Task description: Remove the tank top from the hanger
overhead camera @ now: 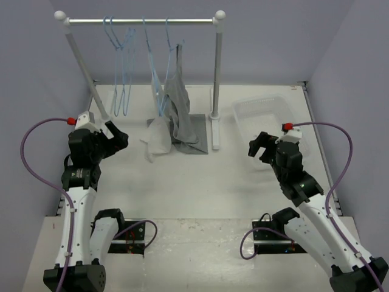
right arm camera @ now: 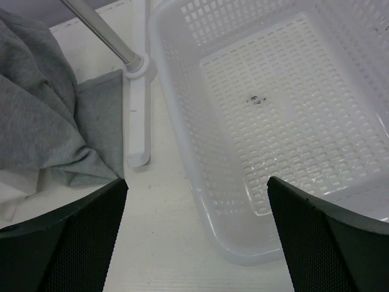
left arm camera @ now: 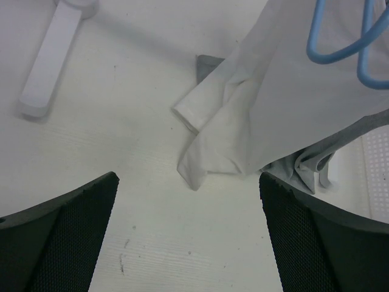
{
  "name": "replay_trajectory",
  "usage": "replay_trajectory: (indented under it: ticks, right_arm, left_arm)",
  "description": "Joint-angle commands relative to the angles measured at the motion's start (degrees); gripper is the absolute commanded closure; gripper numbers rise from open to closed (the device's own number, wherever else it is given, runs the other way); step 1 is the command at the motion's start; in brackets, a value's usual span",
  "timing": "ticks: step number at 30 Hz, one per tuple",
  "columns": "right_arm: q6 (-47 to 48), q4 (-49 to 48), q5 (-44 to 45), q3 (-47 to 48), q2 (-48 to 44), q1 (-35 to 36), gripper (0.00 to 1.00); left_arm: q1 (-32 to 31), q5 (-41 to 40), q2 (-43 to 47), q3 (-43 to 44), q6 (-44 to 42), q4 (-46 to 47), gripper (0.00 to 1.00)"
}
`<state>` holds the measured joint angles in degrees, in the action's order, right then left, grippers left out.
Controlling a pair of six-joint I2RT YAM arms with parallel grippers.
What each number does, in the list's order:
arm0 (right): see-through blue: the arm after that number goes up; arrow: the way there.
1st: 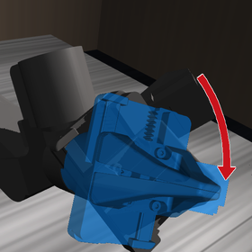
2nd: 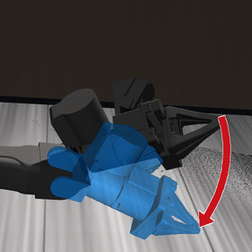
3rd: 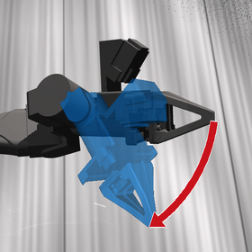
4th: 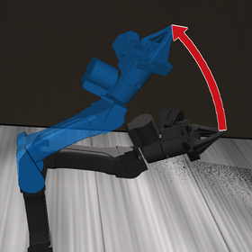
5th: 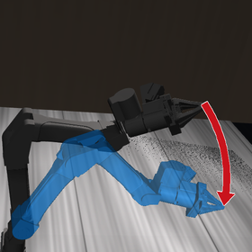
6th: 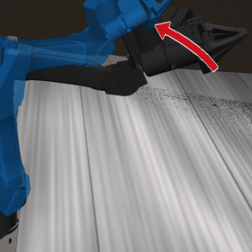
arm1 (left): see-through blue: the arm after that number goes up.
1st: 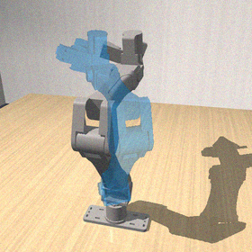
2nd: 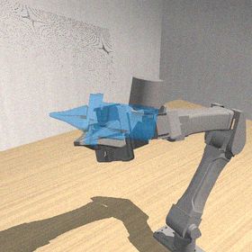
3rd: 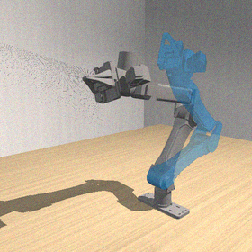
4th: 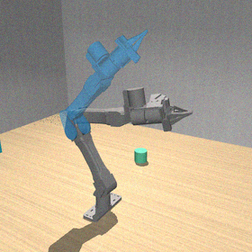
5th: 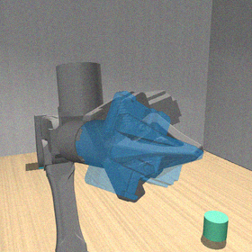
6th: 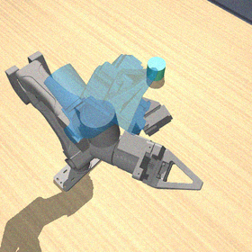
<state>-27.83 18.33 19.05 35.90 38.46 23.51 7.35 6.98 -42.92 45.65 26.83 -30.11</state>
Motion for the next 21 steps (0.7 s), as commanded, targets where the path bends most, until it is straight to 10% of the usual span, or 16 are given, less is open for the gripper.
replay_trajectory:
  ticks: [1, 9, 21]
  right_arm:
    - [0.0, -3.3, 2.5, -0.7, -0.7, 0.1, 0.01]
    - [1.7, -7.2, -1.3, -2.7, -1.9, 0.1, 0.01]
    - [3.0, -8.9, -3.2, -2.0, -1.0, 0.0, 0.01]
  left_arm:
    - [-0.2, 1.1, 0.1, 0.1, -1.0, 0.0, 0.0]
    - [-0.4, 7.9, -2.1, 5.2, -3.2, 0.7, 0.0]
    - [-0.4, 27.5, -10.9, 36.0, -1.1, 1.5, 0.0]
